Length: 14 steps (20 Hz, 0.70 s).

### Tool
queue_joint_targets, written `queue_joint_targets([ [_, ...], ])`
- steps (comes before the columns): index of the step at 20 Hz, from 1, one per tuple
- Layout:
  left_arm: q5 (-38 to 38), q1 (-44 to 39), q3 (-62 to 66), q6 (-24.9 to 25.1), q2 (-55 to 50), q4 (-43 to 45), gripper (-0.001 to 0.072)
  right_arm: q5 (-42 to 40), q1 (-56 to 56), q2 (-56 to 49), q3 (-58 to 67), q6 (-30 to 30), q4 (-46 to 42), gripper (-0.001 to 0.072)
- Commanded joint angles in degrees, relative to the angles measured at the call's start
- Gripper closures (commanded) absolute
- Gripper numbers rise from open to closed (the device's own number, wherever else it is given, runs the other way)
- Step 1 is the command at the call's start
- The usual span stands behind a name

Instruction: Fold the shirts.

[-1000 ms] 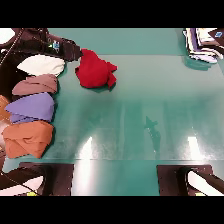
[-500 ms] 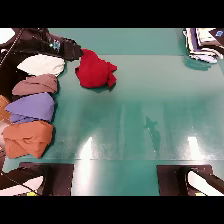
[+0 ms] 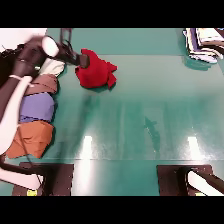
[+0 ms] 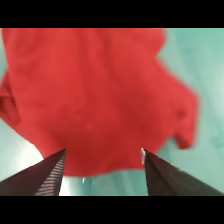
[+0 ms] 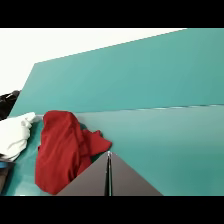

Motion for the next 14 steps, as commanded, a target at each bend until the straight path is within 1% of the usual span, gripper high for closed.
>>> queue_joint_targets([
  [1,6.21,0.02,0.04,-0.83,-9.97,-2.60,0.0135,1.01,0.04,0.02,0.04,0.02,0.44,0.0695],
  [3,10.47,0.02,0.04,-0.83,-12.17,-4.96,0.0135,1.01,0.04,0.02,0.04,0.02,0.44,0.0696],
  [5,14.34,0.02,0.13,-0.83,-12.46,-5.22,0.0138,1.01,0.04,0.02,0.04,0.02,0.44,0.0695],
  [6,15.34,0.02,0.55,-0.87,-12.46,-5.22,0.0207,0.98,0.04,0.02,0.04,0.02,0.42,0.0695],
  [7,15.32,0.02,1.09,-0.85,-12.46,-5.18,0.0392,0.98,0.04,0.00,0.04,0.02,0.39,0.0696],
  [8,15.30,0.02,1.55,-0.85,-12.37,-5.20,0.0594,1.01,0.04,0.00,0.04,0.02,0.42,0.0695],
  [9,14.97,0.02,2.01,-0.87,-12.20,-5.20,0.0682,1.01,0.04,0.00,0.04,0.02,0.42,0.0696],
  [12,10.82,0.02,6.08,-0.83,-9.81,-2.99,0.0683,0.87,0.04,0.04,0.09,0.02,0.50,0.0695],
  [14,10.08,0.02,10.32,-0.33,-5.14,-0.63,0.0683,0.22,0.04,0.81,0.11,0.02,0.52,0.0695],
])
